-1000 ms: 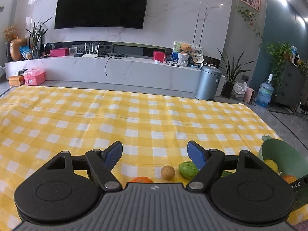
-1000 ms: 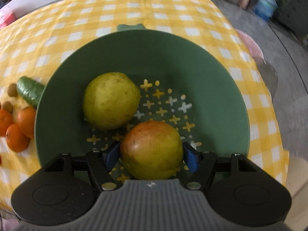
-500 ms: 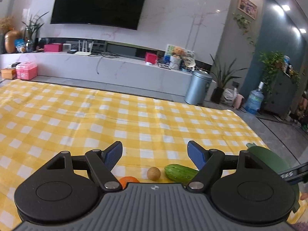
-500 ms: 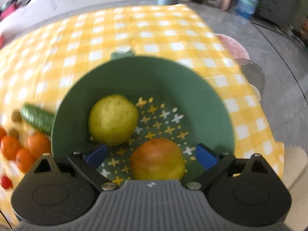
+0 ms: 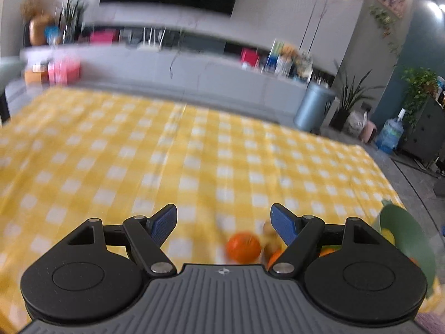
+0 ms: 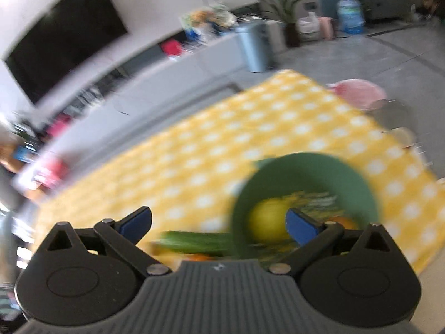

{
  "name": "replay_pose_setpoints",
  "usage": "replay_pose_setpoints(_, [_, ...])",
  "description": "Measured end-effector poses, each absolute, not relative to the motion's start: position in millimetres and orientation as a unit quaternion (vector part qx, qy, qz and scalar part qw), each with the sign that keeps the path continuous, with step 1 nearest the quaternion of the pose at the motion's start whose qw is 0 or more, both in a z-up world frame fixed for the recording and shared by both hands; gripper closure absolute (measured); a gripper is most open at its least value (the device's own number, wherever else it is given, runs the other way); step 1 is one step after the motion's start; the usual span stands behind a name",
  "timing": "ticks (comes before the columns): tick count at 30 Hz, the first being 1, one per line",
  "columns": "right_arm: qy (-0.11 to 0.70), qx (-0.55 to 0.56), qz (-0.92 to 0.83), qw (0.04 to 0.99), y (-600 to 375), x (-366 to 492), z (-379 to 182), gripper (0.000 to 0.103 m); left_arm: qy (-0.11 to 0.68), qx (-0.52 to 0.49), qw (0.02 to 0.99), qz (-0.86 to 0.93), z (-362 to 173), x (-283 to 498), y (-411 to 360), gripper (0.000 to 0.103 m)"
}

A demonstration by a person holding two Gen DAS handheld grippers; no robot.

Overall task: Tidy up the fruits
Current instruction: 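Move the right gripper to a mandarin orange and close on it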

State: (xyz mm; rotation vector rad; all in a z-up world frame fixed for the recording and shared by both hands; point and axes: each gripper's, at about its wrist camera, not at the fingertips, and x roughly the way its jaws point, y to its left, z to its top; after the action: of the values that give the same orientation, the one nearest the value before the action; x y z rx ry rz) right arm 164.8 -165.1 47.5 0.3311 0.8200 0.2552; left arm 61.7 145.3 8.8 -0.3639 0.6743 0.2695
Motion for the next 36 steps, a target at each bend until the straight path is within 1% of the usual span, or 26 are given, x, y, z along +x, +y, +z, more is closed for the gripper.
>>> replay_pose_setpoints(2, [0.387,0.194,0.149,0.889,-149,152,41,0.004,0.345,-0.191,0.91,0.125,2,55,153,0.013])
replay_pose_setpoints(4, [0.376,0.252,0.167,0.876,-139,139,28,0.008,0.357,-0.204,0.9,0.143,-12,46,156,0.016])
replay_pose_setpoints(5, [0.368,0.294,0.174,0.865,-137,132,19,0.015,0.363,-0.204,0.897,0.151,-20,42,155,0.017])
replay_pose_setpoints(6, [0.374,0.329,0.182,0.848,-133,127,9,0.024,0.371,-0.202,0.894,0.152,-28,39,154,0.017])
replay_pose_setpoints(7, [0.388,0.347,0.191,0.832,-129,125,0,0.029,0.381,-0.2,0.891,0.149,-36,39,154,0.017])
replay_pose_setpoints(9, [0.413,0.345,0.205,0.818,-120,124,-15,0.048,0.398,-0.204,0.883,0.14,-47,45,154,0.018])
replay_pose_setpoints(11, [0.432,0.337,0.188,0.815,-116,121,-28,0.058,0.409,-0.218,0.878,0.123,-57,49,153,0.019])
replay_pose_setpoints(15, [0.465,0.334,0.155,0.805,-114,122,-53,0.061,0.419,-0.249,0.868,0.091,-70,54,151,0.02])
replay_pose_setpoints(20, [0.475,0.319,0.119,0.811,-107,127,-73,0.061,0.417,-0.245,0.872,0.074,-72,53,145,0.02])
replay_pose_setpoints(23, [0.478,0.302,0.096,0.819,-100,134,-82,0.067,0.418,-0.249,0.871,0.072,-73,55,142,0.02])
replay_pose_setpoints(26, [0.476,0.316,0.087,0.816,-105,136,-88,0.067,0.422,-0.256,0.867,0.067,-74,55,143,0.02])
replay_pose_setpoints(31, [0.476,0.305,0.06,0.823,-98,143,-94,0.067,0.421,-0.261,0.866,0.064,-74,56,143,0.02])
replay_pose_setpoints(36, [0.465,0.304,0.063,0.829,-94,145,-99,0.059,0.422,-0.268,0.864,0.06,-74,57,144,0.02])
